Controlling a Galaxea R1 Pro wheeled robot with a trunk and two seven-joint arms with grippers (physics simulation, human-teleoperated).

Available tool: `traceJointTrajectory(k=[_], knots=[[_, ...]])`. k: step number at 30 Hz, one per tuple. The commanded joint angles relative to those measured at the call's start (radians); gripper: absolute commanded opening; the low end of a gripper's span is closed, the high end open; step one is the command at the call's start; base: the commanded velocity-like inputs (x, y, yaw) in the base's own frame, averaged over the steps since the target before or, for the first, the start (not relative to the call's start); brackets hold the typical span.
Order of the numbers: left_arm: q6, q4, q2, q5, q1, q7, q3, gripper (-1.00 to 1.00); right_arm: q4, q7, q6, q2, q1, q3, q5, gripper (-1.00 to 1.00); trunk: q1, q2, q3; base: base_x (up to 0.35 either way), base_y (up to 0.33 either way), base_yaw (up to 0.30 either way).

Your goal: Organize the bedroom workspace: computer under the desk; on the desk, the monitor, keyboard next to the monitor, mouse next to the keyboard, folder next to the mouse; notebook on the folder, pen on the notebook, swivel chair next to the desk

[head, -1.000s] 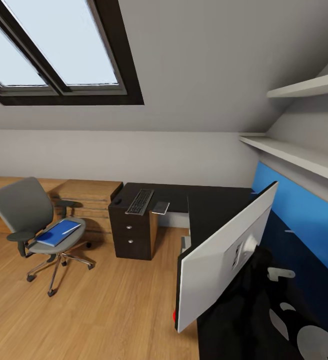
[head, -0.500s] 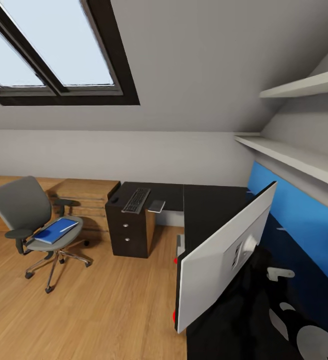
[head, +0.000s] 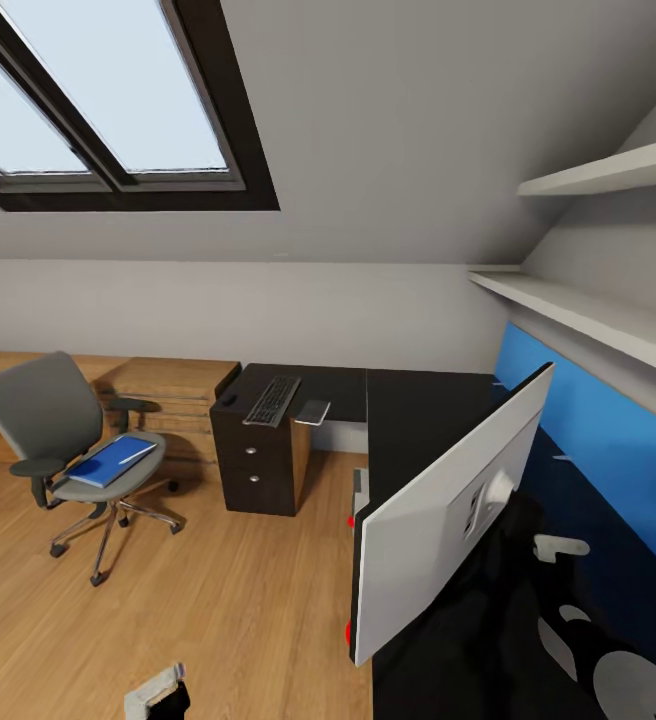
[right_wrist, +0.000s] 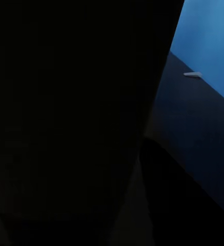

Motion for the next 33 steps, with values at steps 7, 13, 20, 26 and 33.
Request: traceJointTrajectory(k=[7,13,20,26,33], knots=[[0.595,-0.619,0.013,0.019,-0.001,0.015,0.164,1.0,0.0,-0.001,-0.004,0.0,-0.001,0.017,-0.011,-1.0,0.0,-0.002,-0.002,0.0,0.0,0.0],[0.689,-0.78,0.009,0.021,-0.001,0.016,0.194,1.0,0.001,-0.001,-0.004,0.0,-0.002,0.017,-0.011,-1.0,0.0,-0.002,-0.002,0.0,0.0,0.0],[0.685,-0.754,-0.001,0.011,-0.001,0.02,0.197,1.0,0.001,-0.001,0.0,0.0,-0.002,0.017,-0.011,-1.0,0.0,-0.002,-0.002,0.0,0.0,0.0],[0.681,-0.75,-0.004,0.01,0.0,0.022,0.191,1.0,0.0,-0.001,-0.001,0.002,-0.002,0.025,-0.009,-1.0,0.0,-0.002,-0.002,0.0,0.0,0.0],[0.681,-0.749,-0.006,0.011,0.0,0.023,0.184,1.0,0.0,-0.002,0.003,0.002,-0.002,0.023,-0.01,-1.0,0.0,-0.002,-0.002,0.0,0.0,-0.097]])
